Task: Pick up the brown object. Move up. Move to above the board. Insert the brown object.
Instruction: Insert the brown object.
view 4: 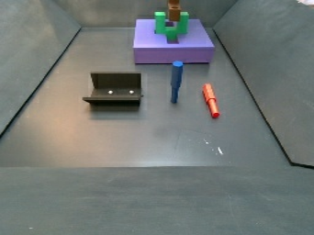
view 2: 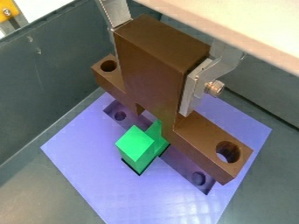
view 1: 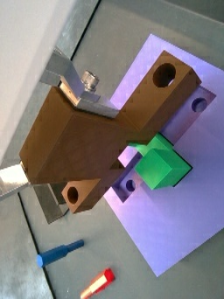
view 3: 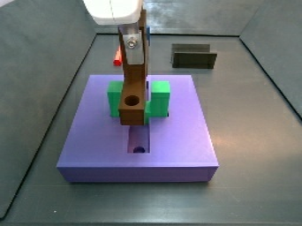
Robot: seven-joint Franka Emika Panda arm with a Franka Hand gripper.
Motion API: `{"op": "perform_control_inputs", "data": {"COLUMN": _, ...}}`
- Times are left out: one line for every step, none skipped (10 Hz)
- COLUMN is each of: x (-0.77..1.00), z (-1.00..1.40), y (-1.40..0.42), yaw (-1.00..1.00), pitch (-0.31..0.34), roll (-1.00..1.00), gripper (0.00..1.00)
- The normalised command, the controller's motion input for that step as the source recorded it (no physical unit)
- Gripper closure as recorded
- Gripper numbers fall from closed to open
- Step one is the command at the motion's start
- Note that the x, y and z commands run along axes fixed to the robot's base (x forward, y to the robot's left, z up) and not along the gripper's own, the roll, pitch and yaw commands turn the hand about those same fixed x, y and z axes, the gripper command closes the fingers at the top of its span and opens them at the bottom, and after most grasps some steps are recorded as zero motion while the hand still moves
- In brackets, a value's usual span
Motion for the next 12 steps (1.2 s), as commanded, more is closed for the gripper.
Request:
{"op": "perform_control_inputs", "data": {"x": 0.00, "z": 0.00, "y": 0.08, "yaw": 0.02, "pitch": 0.001, "roll": -0.02, "gripper": 1.00}}
{"op": "perform_control_inputs", "data": {"x": 0.00, "z": -0.09, "y": 0.01, "yaw": 0.09, "pitch": 0.000, "roll": -0.02, "gripper": 1.00}}
{"op": "perform_control_inputs", "data": {"x": 0.04, "z": -0.10, "y": 0.00, "yaw": 0.17, "pitch": 0.011, "roll": -0.01, "gripper": 1.00}}
{"op": "perform_control_inputs", "data": {"x": 0.09, "z": -0.06, "y": -0.02, "yaw": 0.17, "pitch": 0.019, "roll": 0.00, "gripper": 1.00}}
{"op": "perform_control_inputs", "data": {"x": 0.06, "z": -0.05, "y": -0.03, "yaw": 0.15, "pitch": 0.013, "roll": 0.00, "gripper": 1.00}}
{"op": "perform_control_inputs", "data": {"x": 0.05, "z": -0.08, "y": -0.02, "yaw": 0.14, "pitch": 0.007, "roll": 0.00, "gripper": 1.00}}
{"op": "perform_control_inputs", "data": {"x": 0.02, "z": -0.11, "y": -0.04, "yaw": 0.11, "pitch": 0.000, "roll": 0.00, "gripper": 1.00}}
{"op": "perform_control_inputs", "data": {"x": 0.04, "z": -0.15, "y": -0.02, "yaw": 0.08, "pitch": 0.000, "roll": 0.00, "gripper": 1.00}}
{"op": "perform_control_inputs", "data": {"x": 0.01, "z": -0.32, "y": -0.11, "yaw": 0.08, "pitch": 0.000, "roll": 0.00, "gripper": 1.00}}
{"op": "perform_control_inputs", "data": {"x": 0.07, "z": -0.23, "y": -0.11, "yaw": 0.06, "pitch": 0.000, "roll": 0.00, "gripper": 1.00}}
{"op": "perform_control_inputs", "data": {"x": 0.10, "z": -0.18, "y": -0.04, "yaw": 0.01, "pitch": 0.000, "roll": 0.00, "gripper": 1.00}}
{"op": "perform_control_inputs", "data": {"x": 0.06, "z": -0.16, "y": 0.00, "yaw": 0.00, "pitch": 0.000, "roll": 0.00, "gripper": 1.00}}
